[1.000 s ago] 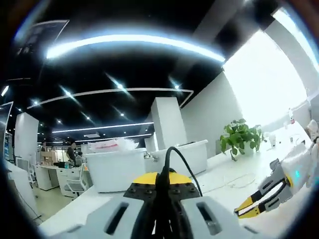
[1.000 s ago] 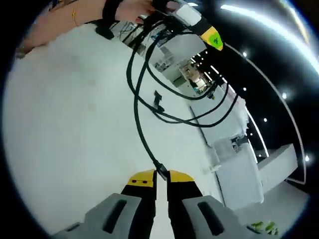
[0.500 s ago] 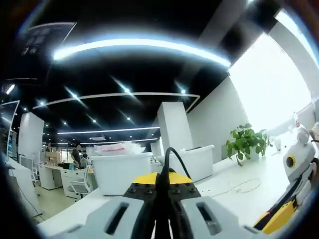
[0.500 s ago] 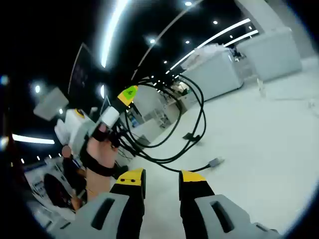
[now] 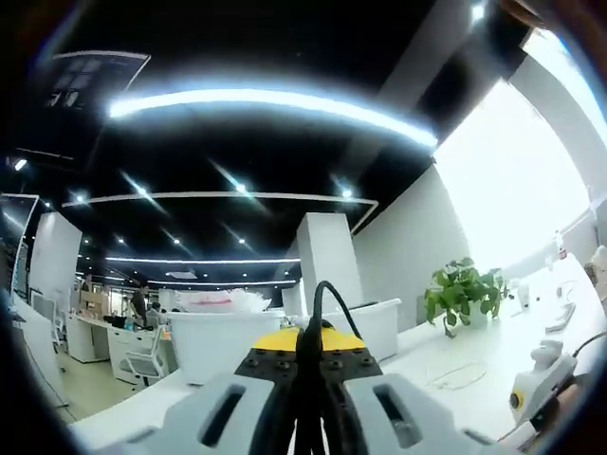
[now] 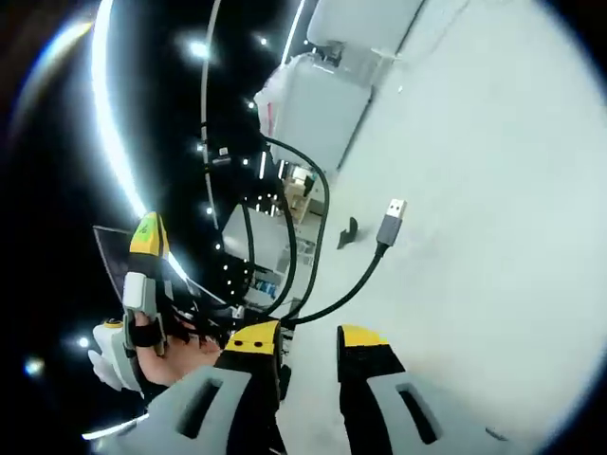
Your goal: Coil the Type-C to USB data cable on the desktop and secure it with Velcro straps.
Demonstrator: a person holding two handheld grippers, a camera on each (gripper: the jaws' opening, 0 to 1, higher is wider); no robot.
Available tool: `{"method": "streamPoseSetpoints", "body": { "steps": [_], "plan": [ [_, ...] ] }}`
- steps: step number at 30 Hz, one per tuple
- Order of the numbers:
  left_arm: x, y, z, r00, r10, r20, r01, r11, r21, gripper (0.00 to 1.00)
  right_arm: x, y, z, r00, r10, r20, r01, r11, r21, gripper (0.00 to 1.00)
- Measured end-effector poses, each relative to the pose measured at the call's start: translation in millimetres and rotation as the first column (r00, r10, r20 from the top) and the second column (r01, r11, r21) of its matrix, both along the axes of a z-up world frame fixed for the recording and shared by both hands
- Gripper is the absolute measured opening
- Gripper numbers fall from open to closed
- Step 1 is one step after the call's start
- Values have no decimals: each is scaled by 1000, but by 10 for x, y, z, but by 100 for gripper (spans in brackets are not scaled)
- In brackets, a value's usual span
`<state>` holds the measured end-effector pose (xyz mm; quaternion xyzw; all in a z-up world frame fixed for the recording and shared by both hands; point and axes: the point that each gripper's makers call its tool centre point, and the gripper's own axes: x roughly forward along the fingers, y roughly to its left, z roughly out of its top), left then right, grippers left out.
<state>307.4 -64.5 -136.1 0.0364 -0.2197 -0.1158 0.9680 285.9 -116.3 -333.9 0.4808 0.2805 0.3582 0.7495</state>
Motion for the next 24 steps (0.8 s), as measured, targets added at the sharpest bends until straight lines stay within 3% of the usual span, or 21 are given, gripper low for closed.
{"method": "streamPoseSetpoints", "body": {
  "steps": [4, 9, 12, 15, 18, 19, 22, 23, 24],
  "plan": [
    [-99, -29, 142, 999, -33, 36, 35, 999, -35, 6, -57, 38, 142, 998, 6, 64, -9, 999, 40, 30],
    [-246, -17, 369, 994, -57, 90, 62, 996, -62, 6, -35, -49, 300, 997, -31, 67, 21, 990, 138, 33],
    [-310, -13, 441, 992, -67, 107, 75, 995, -68, 6, 7, -124, 370, 996, -53, 74, 41, 986, 161, 24],
    [-390, -7, 503, 988, -97, 123, 110, 989, -104, 6, 123, -238, 366, 991, -96, 96, 82, 987, 137, 14],
    [-446, -3, 542, 985, -107, 133, 122, 986, -112, 6, 183, -301, 342, 989, -108, 105, 92, 985, 144, 9],
    [-450, -15, 539, 985, -115, 128, 129, 986, -109, 6, 203, -318, 409, 987, -118, 113, 96, 979, 180, 9],
    [-437, -48, 455, 988, -122, 99, 130, 988, -79, 6, 255, -406, 530, 967, -144, 211, 114, 982, 148, 5],
    [-414, -56, 382, 991, -111, 74, 115, 992, -48, 6, 253, -440, 612, 943, -154, 294, 129, 986, 102, 4],
    [-400, -63, 338, 993, -104, 60, 106, 994, -30, 6, 250, -488, 697, 908, -157, 389, 152, 987, 43, 4]
  ]
}}
